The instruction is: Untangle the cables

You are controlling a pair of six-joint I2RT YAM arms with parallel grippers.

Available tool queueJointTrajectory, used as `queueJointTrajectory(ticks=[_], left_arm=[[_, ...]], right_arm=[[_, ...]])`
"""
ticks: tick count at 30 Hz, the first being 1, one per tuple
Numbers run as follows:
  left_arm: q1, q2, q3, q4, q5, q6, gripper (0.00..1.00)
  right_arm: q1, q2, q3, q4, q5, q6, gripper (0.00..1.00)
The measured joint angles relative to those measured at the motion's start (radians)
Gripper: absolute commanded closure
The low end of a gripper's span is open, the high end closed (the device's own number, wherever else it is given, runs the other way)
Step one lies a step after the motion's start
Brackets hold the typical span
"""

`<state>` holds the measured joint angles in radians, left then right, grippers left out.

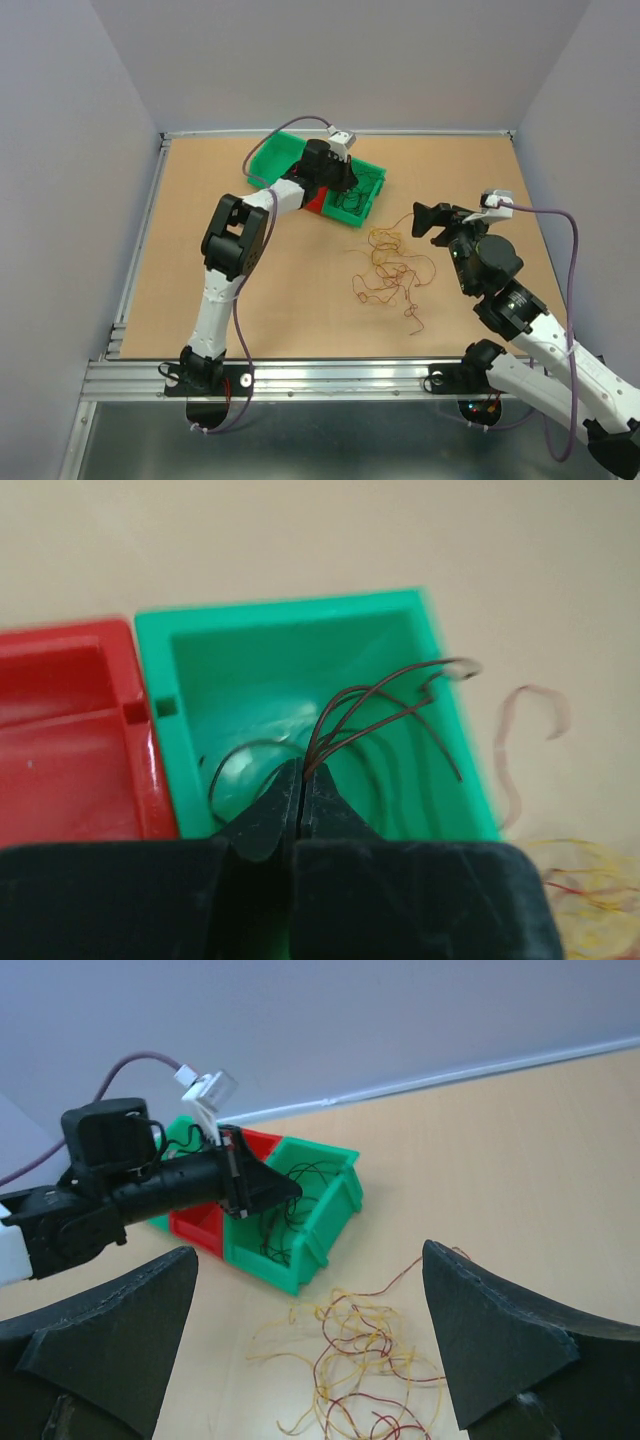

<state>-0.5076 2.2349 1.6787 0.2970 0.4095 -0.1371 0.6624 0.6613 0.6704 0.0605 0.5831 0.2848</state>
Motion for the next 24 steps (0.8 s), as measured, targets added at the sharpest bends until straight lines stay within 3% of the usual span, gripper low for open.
queueJointTrajectory(ticks=[5, 12, 14, 17, 22, 24], left_arm=[[-0.036, 0.093, 0.132, -0.159, -0.169, 0.06, 0.96], [-0.087, 0.105, 0.17, -0.25, -0.35, 0.126, 0.92], [-0.109, 0.104, 0.169, -0.27, -0.401, 0.152, 0.86], [-0.146, 0.104, 0.15, -0.307, -0.468, 0.187, 0.68], [-0.189, 0.103, 0.127, -0.345, -0.523, 0.223, 0.64], [-0.193, 0.099, 0.127, -0.349, -0.529, 0.23, 0.56]], right_arm=[[0.0, 0.038, 0.0, -0.001, 0.0, 0.0, 0.02], [0.0, 0.012, 0.0, 0.0, 0.001, -0.001, 0.02], [0.0, 0.005, 0.0, 0.0, 0.003, -0.001, 0.02], [0.0, 0.01, 0.0, 0.0, 0.011, -0.001, 0.02], [0.0, 0.021, 0.0, 0.0, 0.019, -0.001, 0.02], [0.0, 0.021, 0.0, 0.0, 0.019, 0.0, 0.02]])
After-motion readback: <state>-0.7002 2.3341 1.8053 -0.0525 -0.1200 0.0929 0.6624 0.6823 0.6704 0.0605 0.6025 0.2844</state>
